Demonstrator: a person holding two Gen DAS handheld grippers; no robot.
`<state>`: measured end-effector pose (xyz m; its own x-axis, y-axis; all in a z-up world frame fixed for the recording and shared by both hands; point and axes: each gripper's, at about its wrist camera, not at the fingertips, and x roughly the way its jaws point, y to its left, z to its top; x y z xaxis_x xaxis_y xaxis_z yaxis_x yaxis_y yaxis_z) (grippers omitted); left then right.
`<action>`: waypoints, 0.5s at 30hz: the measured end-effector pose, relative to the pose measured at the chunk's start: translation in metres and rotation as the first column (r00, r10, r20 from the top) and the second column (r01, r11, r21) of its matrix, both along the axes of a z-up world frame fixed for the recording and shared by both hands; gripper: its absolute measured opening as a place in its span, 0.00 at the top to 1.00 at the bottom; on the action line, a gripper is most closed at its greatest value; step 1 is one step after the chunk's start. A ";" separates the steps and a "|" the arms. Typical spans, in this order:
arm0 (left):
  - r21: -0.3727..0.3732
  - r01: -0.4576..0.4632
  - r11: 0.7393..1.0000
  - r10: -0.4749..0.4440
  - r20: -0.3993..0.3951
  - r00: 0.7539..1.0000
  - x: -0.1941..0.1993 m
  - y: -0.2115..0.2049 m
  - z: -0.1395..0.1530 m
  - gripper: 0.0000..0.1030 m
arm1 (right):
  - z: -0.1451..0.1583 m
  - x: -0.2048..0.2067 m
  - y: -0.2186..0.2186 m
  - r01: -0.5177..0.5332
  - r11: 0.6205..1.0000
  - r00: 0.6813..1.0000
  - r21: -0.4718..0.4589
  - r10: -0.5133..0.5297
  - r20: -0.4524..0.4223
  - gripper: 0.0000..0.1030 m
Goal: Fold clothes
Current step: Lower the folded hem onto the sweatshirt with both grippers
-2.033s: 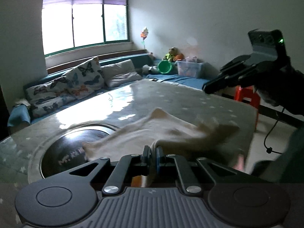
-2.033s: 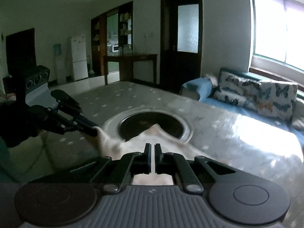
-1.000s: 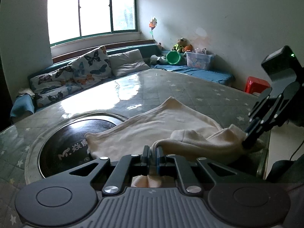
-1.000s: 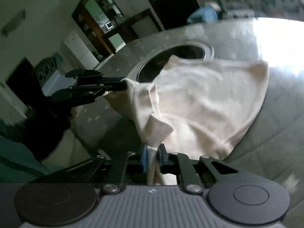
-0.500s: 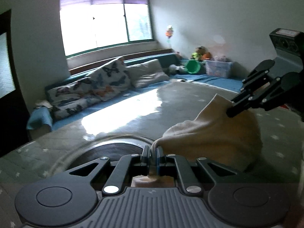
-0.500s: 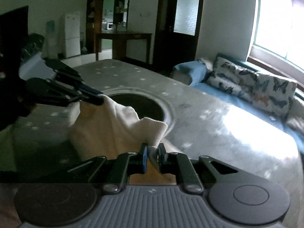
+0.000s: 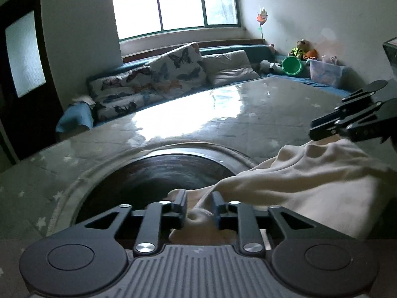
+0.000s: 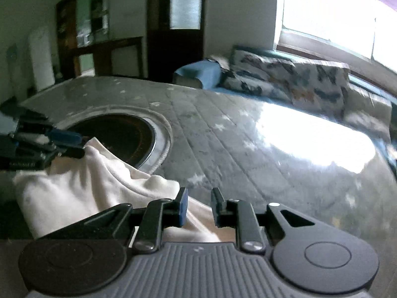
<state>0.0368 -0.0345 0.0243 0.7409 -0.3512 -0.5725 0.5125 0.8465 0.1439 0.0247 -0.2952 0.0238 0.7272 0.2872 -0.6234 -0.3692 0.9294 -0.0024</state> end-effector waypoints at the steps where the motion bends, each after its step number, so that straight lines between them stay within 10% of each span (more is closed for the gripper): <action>1: 0.003 -0.004 1.000 0.004 0.002 1.000 0.001 0.002 0.001 0.70 | -0.001 0.000 -0.004 0.017 1.000 1.000 0.023 -0.017 -0.007 0.76; 15: -0.077 0.089 0.993 -0.090 -0.005 0.996 -0.033 -0.020 0.023 0.70 | -0.022 -0.010 -0.054 0.158 0.964 0.982 0.213 -0.132 -0.135 0.66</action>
